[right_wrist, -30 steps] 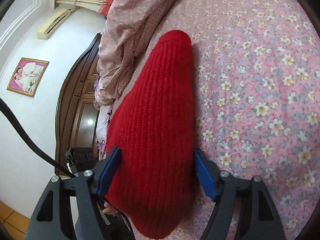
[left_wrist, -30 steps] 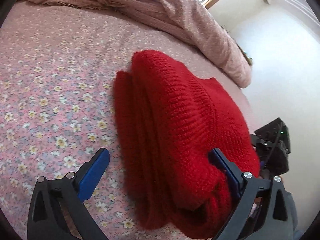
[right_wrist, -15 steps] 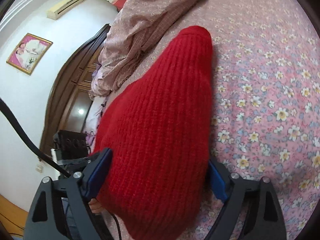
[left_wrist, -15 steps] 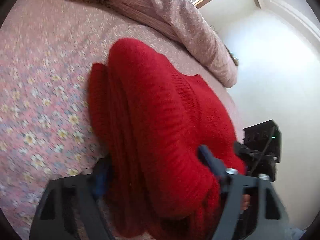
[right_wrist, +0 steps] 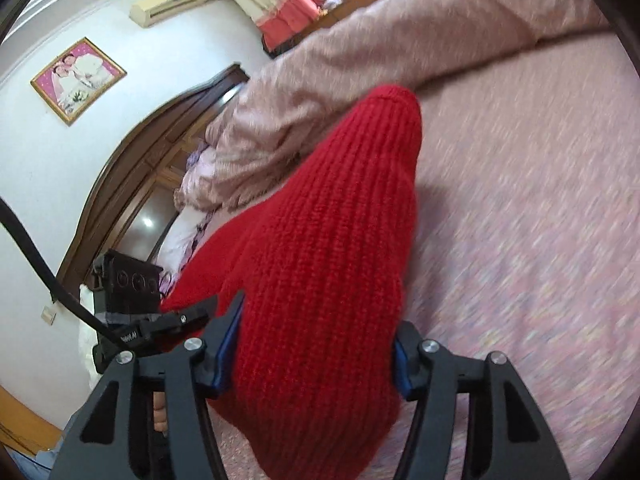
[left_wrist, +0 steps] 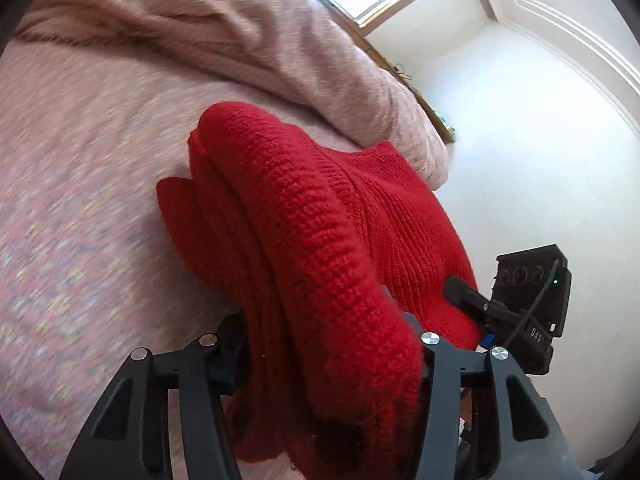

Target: Fold small clothes

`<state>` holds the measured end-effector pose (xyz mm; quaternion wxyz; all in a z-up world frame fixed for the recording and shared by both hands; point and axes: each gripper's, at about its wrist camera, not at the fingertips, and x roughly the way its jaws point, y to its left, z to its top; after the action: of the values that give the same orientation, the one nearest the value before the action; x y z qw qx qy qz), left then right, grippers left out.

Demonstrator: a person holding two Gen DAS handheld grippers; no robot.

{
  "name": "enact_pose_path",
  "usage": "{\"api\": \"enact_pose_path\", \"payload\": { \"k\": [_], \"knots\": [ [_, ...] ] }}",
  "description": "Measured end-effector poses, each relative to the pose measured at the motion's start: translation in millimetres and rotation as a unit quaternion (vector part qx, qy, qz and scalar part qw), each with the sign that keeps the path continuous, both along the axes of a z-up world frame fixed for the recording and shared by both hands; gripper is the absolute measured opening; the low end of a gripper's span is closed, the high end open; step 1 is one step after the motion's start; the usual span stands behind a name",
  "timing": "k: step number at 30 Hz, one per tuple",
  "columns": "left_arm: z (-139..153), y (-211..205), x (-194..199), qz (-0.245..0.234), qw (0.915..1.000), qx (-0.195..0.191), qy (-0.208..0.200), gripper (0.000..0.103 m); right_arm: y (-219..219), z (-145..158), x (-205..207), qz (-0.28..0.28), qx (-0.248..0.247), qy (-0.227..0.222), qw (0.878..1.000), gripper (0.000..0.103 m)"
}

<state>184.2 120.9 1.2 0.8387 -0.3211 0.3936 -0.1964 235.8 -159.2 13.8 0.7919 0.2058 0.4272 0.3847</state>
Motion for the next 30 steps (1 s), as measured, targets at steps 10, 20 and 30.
{"api": "enact_pose_path", "payload": {
  "k": [10,20,30],
  "knots": [
    [9,-66,71,-0.023,0.9962,0.073,-0.041,0.048,-81,-7,48,-0.062,0.037,-0.028,0.997,0.063],
    [-42,-57,75,0.001,0.9989,0.047,0.004,0.059,-91,-51,69,-0.072,-0.001,0.032,0.997,0.068],
    [-51,-60,81,0.021,0.9977,0.064,0.007,0.069,-86,-54,67,-0.078,-0.005,0.028,0.997,0.071]
  ]
}}
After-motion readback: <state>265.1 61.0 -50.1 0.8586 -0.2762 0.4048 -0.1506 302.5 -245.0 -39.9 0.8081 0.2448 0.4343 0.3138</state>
